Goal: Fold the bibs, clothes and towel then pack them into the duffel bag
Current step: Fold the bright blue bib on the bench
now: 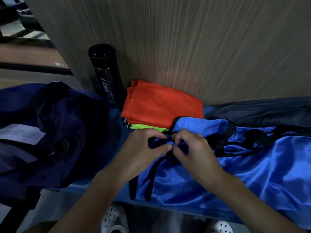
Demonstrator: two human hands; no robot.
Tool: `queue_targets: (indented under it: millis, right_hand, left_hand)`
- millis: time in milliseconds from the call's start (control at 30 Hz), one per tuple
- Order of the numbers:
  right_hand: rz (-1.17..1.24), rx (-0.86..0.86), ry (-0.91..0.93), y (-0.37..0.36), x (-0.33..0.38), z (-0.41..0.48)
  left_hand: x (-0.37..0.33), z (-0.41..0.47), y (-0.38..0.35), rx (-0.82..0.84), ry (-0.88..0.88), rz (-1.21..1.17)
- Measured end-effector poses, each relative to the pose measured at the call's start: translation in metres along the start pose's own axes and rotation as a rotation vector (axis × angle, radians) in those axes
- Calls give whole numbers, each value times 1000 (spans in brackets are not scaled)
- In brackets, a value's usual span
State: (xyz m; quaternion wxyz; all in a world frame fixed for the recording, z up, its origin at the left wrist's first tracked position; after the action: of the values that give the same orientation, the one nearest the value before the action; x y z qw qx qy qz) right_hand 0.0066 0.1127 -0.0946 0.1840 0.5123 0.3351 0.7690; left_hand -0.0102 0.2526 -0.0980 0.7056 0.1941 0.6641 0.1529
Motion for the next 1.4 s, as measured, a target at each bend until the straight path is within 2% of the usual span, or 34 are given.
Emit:
queue_targets:
  millis: [100, 200, 267, 600, 800, 967, 1067, 1200, 1300, 1400]
  right_hand:
    - [105, 18, -43, 4, 1, 2]
    - [425, 185, -209, 0, -6, 5]
    - [463, 256, -251, -1, -11, 5]
    - [286, 71, -154, 15, -7, 9]
    - [307, 28, -137, 22, -8, 10]
    - [266, 22, -102, 22, -9, 10]
    - [275, 31, -102, 20, -8, 8]
    - [119, -113, 0, 35, -4, 3]
    - [24, 8, 85, 23, -1, -4]
    - [-173, 163, 114, 1, -5, -13]
  left_hand:
    - [-3, 1, 2, -19, -23, 19]
    - [-7, 2, 7, -37, -55, 29]
    - [-9, 1, 10, -43, -60, 29]
    - [-14, 1, 2, -61, -88, -90]
    - [-10, 3, 9, -139, -69, -63]
    - [-15, 1, 0, -78, -64, -129]
    - [-17, 1, -1, -100, -69, -127]
    - [-12, 3, 5, -178, -52, -68]
    - [-7, 4, 8, -225, -36, -6]
    - [-6, 5, 8, -245, -38, 43]
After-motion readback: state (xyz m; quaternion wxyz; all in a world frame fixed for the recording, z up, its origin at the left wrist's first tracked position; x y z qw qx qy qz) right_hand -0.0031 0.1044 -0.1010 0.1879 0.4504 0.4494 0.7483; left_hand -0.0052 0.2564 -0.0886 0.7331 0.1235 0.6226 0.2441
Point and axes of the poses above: each hand's wrist, its own z-axis towards the middle knuckle, its own y-axis out of the back of the hand, x = y × z, the point moved 9 cm from there along z, towards the middle knuckle, and after that the axes turned 6 degrees about -y, right-handed, at the moved point
